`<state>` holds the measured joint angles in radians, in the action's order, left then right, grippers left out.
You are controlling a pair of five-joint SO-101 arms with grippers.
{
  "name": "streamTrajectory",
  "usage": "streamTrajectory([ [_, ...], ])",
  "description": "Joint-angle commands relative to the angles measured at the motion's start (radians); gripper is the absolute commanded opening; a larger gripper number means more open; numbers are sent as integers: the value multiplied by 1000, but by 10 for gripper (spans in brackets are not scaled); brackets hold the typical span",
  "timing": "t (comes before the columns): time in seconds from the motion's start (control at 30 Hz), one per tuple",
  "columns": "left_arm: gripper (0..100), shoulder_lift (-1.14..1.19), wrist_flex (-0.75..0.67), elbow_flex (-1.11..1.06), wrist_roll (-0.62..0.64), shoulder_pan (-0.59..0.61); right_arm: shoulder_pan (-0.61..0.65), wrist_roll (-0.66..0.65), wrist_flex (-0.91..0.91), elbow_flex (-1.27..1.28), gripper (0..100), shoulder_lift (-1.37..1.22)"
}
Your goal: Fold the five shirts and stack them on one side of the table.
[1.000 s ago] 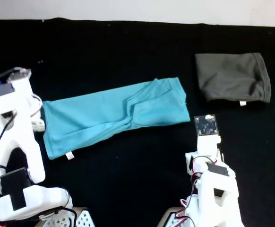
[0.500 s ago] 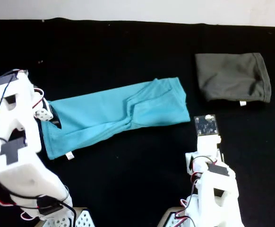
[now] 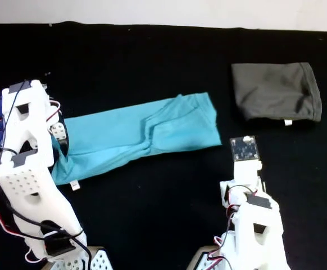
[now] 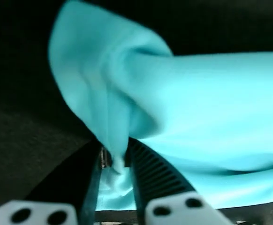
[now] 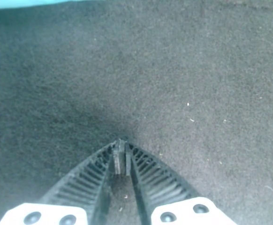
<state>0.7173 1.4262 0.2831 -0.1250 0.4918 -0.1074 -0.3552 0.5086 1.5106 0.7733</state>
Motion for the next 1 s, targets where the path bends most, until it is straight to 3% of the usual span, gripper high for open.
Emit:
streamTrajectory([
  [0.0,8,25,2,73,-37,45,-5,-5,-24,10,9,4],
  [0.1,8,24,26,148,-40,122,-5,-5,-24,10,9,4],
  [0.23,8,30,161,308,-118,160,-5,-5,-24,10,9,4],
  [0.4,8,22,328,463,-124,82,-5,-5,-24,10,9,4],
  [0.53,8,-27,344,475,-123,-8,-5,-5,-24,10,9,4],
  [0.7,8,-211,344,378,-81,-209,-5,-5,-24,10,9,4],
  [0.97,8,-406,278,352,-3,-668,-5,-3,-24,10,9,4],
])
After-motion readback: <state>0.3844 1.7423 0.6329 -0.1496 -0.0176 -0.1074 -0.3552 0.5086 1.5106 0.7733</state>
